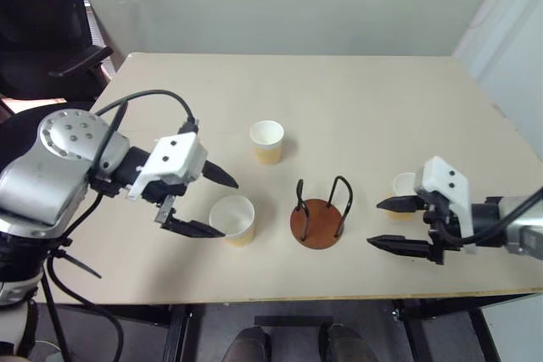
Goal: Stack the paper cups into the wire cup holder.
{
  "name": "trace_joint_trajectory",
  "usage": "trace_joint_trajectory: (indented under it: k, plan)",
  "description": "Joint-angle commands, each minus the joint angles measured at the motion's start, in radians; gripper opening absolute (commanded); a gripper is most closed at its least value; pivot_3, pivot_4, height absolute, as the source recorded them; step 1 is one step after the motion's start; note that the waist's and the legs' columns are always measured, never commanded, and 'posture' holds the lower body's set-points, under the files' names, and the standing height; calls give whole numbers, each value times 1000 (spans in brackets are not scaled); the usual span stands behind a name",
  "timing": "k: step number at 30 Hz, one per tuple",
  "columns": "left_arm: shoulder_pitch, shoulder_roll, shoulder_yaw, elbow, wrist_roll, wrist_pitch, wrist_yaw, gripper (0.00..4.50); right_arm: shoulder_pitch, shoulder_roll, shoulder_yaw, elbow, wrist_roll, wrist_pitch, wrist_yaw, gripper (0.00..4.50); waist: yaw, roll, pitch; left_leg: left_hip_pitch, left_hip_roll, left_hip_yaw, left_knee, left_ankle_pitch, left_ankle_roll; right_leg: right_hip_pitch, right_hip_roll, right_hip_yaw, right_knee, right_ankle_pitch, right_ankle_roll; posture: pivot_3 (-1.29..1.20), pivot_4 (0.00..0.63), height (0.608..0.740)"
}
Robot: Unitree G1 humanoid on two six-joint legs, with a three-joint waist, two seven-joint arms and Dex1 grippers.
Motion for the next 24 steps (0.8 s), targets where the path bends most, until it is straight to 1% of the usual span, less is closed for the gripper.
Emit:
trace_joint_trajectory:
  k: [1, 4, 6, 10, 17, 24]
  plan:
    - [-6, 19, 22, -41, -39, -21, -44, 4500, -12, -25, -89, -16, 83, -8, 34, 3840, 1, 0, 0, 0, 0, 0, 0, 0, 0, 0, 0, 0, 0, 0, 0, 0, 150, 740]
    - [24, 52, -8, -34, -19, -96, -47, 4500, -1, -56, -101, 12, 85, -35, 84, 3840, 0, 0, 0, 0, 0, 0, 0, -1, 0, 0, 0, 0, 0, -1, -3, 0, 150, 740]
    - [61, 77, -35, -29, 13, -179, -47, 4500, -4, -77, -108, 35, 85, -52, 115, 3840, 0, 0, 0, 0, 0, 0, 0, -1, 0, 0, 0, 0, 0, -1, -2, 0, 150, 740]
    - [100, 95, -67, -23, 55, -266, -47, 4500, -20, -89, -114, 59, 98, -69, 133, 3840, -1, 0, 0, 0, 0, 0, 0, -2, 0, -1, 0, 0, 1, -1, -2, 0, 150, 740]
    - [123, 37, -117, 43, 221, -449, -13, 4500, -56, -93, -92, 66, 129, -78, 119, 3840, -1, 0, 0, 0, 0, 0, 0, -6, 6, -1, 0, 0, 1, -1, -2, 0, 150, 740]
    - [140, -23, -136, 87, 307, -557, 13, 4500, -52, -78, -71, 66, 118, -97, 99, 3840, -2, 0, 0, 0, 0, 0, 0, -6, 6, -1, 0, 0, 1, -1, -2, 0, 150, 740]
